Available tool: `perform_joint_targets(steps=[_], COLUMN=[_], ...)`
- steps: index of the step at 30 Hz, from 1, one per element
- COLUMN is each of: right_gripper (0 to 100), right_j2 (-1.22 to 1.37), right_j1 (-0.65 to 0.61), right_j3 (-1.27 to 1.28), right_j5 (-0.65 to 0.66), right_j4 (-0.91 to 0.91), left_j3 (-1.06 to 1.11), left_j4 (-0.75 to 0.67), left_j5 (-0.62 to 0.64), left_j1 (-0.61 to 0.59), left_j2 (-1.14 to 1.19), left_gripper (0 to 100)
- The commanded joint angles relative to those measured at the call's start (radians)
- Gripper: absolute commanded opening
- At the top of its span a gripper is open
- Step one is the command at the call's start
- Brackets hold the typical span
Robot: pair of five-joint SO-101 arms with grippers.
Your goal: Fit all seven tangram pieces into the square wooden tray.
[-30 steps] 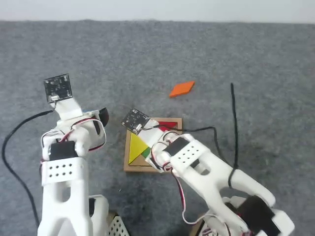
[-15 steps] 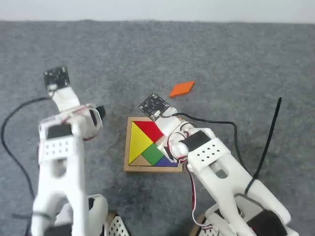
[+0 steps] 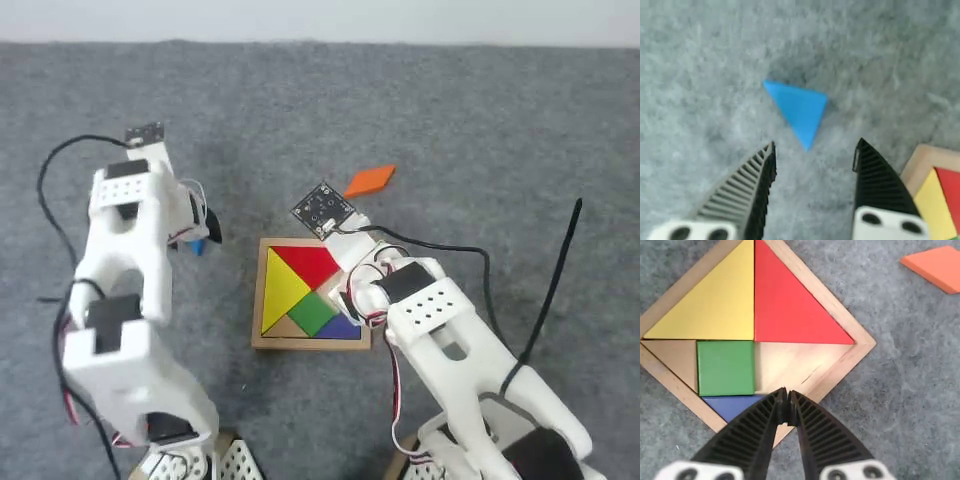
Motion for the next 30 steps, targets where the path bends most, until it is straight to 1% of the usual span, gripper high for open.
perform_joint_targets(steps=[1,3,6,10,16,19,23,29,30], right_gripper=[0.7,0.7,0.7,0.7,0.7,0.7,0.7,0.7,0.7], right_j2=[-0.039,-0.039,-0.039,-0.039,-0.039,-0.039,-0.039,-0.039,-0.039], right_j1=[0.012,0.012,0.012,0.012,0.012,0.012,0.012,0.013,0.013], right_j3=[-0.025,-0.025,-0.025,-0.025,-0.023,-0.023,-0.023,-0.023,-0.023], right_j5=[-0.012,-0.012,-0.012,-0.012,-0.012,-0.012,-0.012,-0.012,-0.012], right_j4=[0.008,0.008,0.008,0.008,0.01,0.01,0.01,0.01,0.01], left_j3=[-0.171,-0.237,-0.315,-0.429,-0.636,-0.671,-0.653,-0.651,-0.651], left_j4=[0.08,0.13,0.161,0.193,0.279,0.276,0.215,0.144,0.14], left_j5=[-0.058,-0.051,0.031,0.117,0.144,0.144,0.138,0.132,0.11], left_j1=[-0.006,-0.006,-0.011,-0.063,-0.166,-0.173,-0.157,-0.14,-0.135], left_j2=[0.061,0.12,0.215,0.285,0.298,0.299,0.318,0.43,0.443], left_gripper=[24,24,24,24,24,17,7,1,1])
